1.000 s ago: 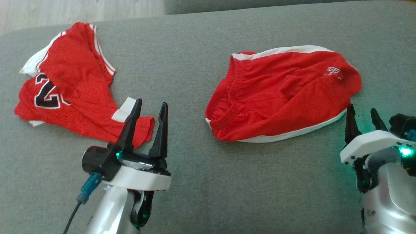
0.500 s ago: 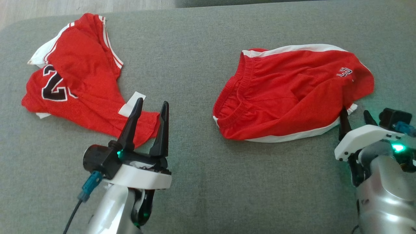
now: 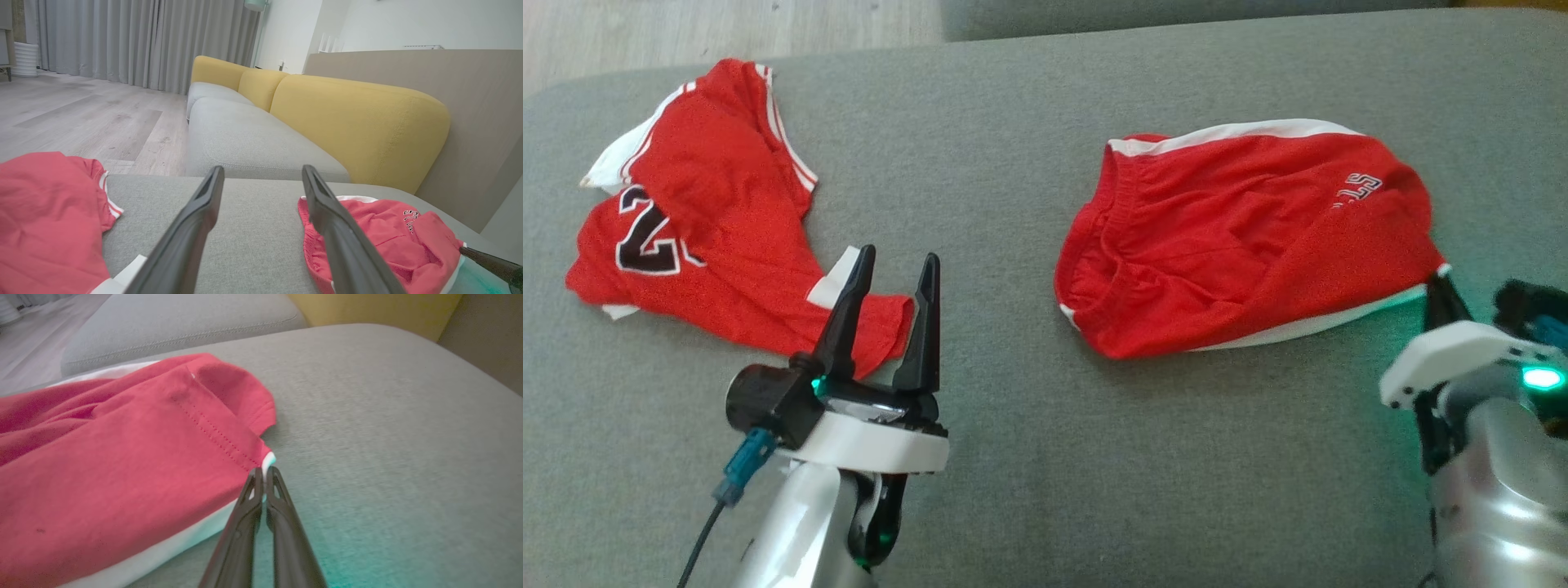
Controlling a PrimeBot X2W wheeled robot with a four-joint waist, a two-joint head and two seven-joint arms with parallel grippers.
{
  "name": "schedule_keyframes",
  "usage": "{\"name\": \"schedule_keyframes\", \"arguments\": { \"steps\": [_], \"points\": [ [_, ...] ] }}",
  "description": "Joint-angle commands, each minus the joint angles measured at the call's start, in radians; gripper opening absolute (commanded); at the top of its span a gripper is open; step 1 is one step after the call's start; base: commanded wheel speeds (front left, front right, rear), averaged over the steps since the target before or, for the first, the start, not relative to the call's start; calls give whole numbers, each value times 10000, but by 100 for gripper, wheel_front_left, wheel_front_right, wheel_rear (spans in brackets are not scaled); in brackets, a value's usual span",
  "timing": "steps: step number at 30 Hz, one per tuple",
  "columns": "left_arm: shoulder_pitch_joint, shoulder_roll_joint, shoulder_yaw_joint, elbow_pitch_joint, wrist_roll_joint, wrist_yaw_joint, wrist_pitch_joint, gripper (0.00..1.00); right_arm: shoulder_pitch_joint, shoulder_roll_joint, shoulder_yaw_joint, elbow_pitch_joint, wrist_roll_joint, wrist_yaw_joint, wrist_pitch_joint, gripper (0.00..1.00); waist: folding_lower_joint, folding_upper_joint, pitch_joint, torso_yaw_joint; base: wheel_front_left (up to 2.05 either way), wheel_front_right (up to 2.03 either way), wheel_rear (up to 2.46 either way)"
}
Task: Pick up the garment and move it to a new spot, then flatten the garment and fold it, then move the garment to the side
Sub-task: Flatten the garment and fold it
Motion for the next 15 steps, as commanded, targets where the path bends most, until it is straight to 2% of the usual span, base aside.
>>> {"name": "schedule_keyframes", "arguments": {
  "steps": [1,5,9,12,15],
  "points": [
    [-133,75,360,-310,-48,15,-80,100,9,-31,121,-357,53,-7,-147,0,0,0,-76,-76,0,0,0],
    [-57,59,344,-332,-58,15,-80,100,430,-31,-170,-681,839,-7,-275,0,0,0,-210,-266,0,0,0],
    [-84,75,60,-312,-10,15,-80,100,846,-31,0,-946,1771,-7,-339,0,0,0,-225,-497,0,0,0],
    [-292,286,-530,-108,139,15,-80,100,1050,-31,318,-1123,2234,-7,-342,0,0,0,-163,-694,0,0,0],
    [-731,713,-1589,487,380,15,-2,100,1126,-31,640,-1269,2510,-7,-286,0,0,0,-47,-876,0,0,0]
  ]
}}
